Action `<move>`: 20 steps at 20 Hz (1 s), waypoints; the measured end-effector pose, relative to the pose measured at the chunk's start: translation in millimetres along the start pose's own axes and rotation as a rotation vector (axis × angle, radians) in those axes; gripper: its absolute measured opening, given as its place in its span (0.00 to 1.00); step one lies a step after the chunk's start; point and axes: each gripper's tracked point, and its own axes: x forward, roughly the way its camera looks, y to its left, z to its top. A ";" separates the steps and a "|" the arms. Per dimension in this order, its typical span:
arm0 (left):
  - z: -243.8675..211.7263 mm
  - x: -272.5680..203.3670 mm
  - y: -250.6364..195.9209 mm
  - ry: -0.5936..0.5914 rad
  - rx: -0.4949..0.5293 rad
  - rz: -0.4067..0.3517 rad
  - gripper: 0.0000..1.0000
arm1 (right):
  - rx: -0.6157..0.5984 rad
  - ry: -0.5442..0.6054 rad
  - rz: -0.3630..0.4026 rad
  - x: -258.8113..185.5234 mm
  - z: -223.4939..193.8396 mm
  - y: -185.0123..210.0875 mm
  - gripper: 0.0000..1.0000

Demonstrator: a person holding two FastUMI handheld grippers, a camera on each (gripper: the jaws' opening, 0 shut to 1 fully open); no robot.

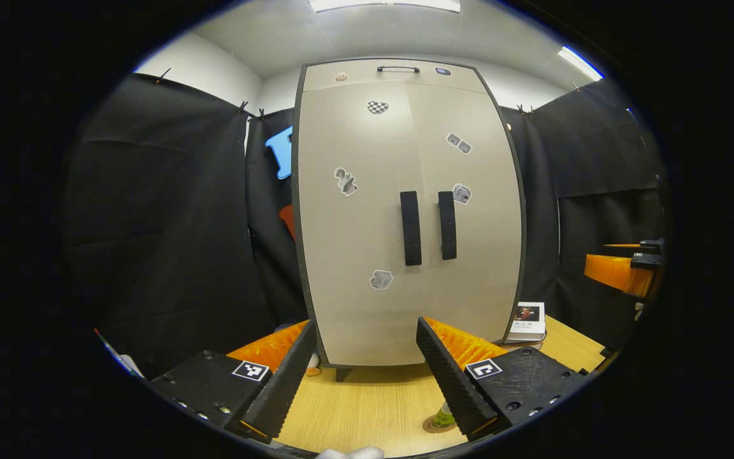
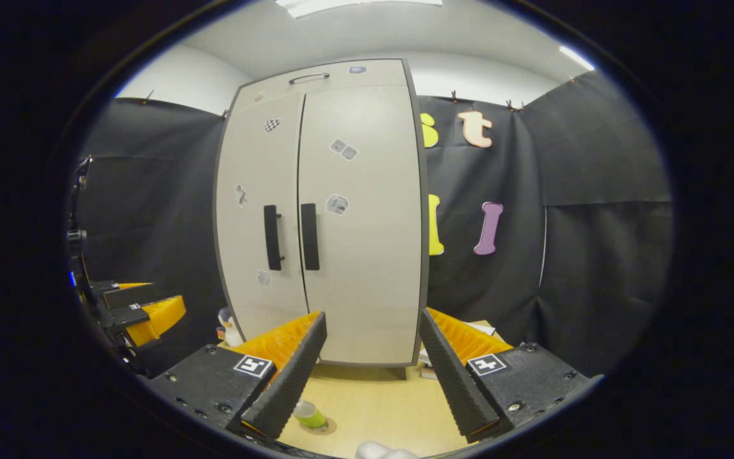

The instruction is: Grasp the bottle in the cabinet with the left hand and place it on the coaster, then close the right door with the right hand and the left door with the left hand.

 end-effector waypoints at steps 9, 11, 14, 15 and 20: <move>1.2 4.6 -0.7 -0.001 0.000 -0.006 0.96 | -0.003 -0.001 -0.001 3.7 0.5 0.8 0.94; -0.3 4.3 -0.7 0.000 -0.001 -0.006 0.96 | -0.004 0.001 -0.001 4.5 0.1 1.8 0.94; -1.2 5.4 -1.7 0.002 -0.002 -0.009 0.96 | -0.004 0.001 -0.002 6.2 -1.5 0.7 0.94; -1.0 6.1 -1.2 0.002 -0.001 -0.009 0.96 | -0.004 0.002 -0.002 6.4 -1.3 0.9 0.94; -0.7 7.2 -1.1 0.001 -0.003 -0.008 0.96 | -0.004 0.003 -0.007 7.8 -2.2 0.7 0.94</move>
